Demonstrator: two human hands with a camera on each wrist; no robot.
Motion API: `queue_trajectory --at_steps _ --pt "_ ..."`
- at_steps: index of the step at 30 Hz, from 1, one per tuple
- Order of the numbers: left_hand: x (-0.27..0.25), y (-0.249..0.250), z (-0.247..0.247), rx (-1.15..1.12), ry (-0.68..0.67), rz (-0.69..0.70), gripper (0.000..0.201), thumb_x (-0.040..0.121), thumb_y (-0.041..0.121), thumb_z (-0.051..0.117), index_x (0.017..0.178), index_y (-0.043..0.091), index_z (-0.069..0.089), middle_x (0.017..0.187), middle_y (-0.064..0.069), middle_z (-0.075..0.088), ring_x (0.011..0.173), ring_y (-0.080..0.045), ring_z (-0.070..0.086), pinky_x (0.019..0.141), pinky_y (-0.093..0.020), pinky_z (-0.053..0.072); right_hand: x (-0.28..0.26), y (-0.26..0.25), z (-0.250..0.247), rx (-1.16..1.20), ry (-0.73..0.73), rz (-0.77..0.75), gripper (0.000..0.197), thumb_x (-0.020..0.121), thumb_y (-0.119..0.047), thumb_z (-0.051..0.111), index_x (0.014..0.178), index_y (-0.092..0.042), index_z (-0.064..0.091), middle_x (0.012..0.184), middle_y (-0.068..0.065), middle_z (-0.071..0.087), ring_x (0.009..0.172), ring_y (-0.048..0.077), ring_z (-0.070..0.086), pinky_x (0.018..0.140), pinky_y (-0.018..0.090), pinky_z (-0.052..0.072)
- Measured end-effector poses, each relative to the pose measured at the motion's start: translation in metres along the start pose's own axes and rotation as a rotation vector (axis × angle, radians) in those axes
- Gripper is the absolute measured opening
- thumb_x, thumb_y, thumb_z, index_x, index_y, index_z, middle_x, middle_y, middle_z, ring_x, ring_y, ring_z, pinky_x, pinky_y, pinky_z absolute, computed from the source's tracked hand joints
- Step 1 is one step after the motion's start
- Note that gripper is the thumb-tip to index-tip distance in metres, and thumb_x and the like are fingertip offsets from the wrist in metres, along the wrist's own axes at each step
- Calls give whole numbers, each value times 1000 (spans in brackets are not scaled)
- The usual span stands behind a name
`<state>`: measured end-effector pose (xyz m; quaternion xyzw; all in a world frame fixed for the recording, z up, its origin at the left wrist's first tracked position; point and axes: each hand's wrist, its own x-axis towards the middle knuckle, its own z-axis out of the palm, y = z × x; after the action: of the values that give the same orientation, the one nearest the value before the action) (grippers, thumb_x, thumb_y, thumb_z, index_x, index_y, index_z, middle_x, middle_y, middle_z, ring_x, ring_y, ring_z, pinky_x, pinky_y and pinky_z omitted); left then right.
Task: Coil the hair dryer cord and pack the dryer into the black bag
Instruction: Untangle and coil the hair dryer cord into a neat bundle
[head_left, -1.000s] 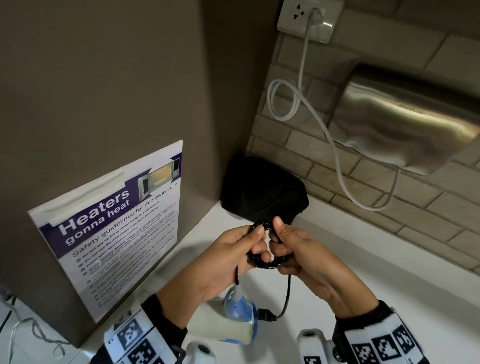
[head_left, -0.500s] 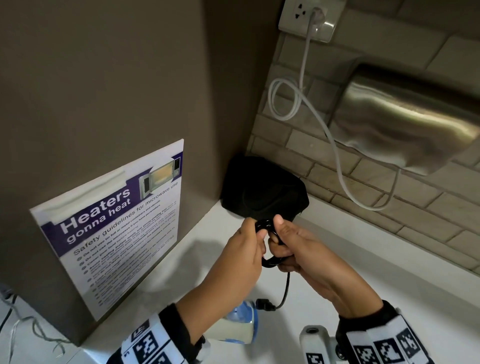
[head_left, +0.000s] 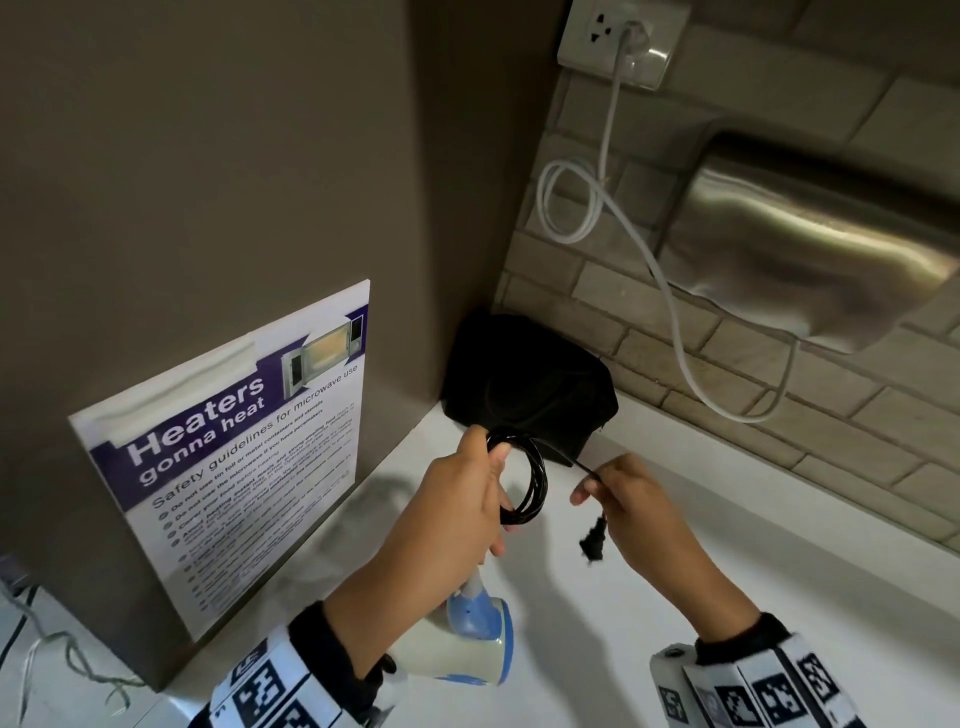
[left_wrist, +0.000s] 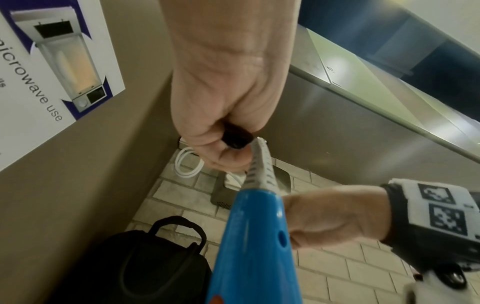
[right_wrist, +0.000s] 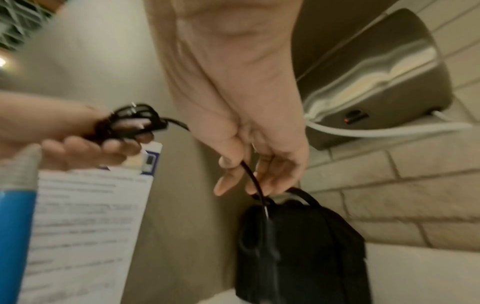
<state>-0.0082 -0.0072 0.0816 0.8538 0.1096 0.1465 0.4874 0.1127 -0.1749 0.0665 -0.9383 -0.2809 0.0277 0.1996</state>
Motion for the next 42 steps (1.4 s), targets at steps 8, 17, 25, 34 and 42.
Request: queue_trajectory --at_steps 8,17,25,34,42 --pt "0 -1 5 -45 -37 -18 22 100 34 26 82 27 35 72 -4 68 38 -8 53 40 -23 42 4 17 20 830 -10 296 28 101 -11 41 86 -7 64 90 14 69 85 26 69 76 24 58" --pt "0 2 2 -55 -60 -28 24 100 38 24 91 22 38 66 -6 69 42 -13 55 41 -18 39 1 -35 6 1444 -155 253 17 93 -7 50 98 -2 66 86 10 72 79 14 70 72 19 57" --pt "-1 1 3 -103 -89 -12 20 100 38 25 90 25 37 59 -2 64 41 -13 55 40 -16 38 -6 -48 4 1558 -211 270 19 96 2 44 104 4 61 74 5 72 67 9 69 61 16 55" --pt "6 -5 5 43 -59 6 16 100 34 27 90 23 34 59 1 60 37 -9 54 41 -20 43 -15 -67 -11 1590 -424 359 25 94 -15 49 86 -11 71 78 6 69 74 17 66 80 33 51" --pt "8 -8 4 211 61 64 17 101 31 30 90 17 31 61 4 46 52 -15 49 43 -18 33 -28 -75 -14 1026 -332 54 55 84 -10 67 131 -24 43 92 1 66 91 16 62 59 14 45"
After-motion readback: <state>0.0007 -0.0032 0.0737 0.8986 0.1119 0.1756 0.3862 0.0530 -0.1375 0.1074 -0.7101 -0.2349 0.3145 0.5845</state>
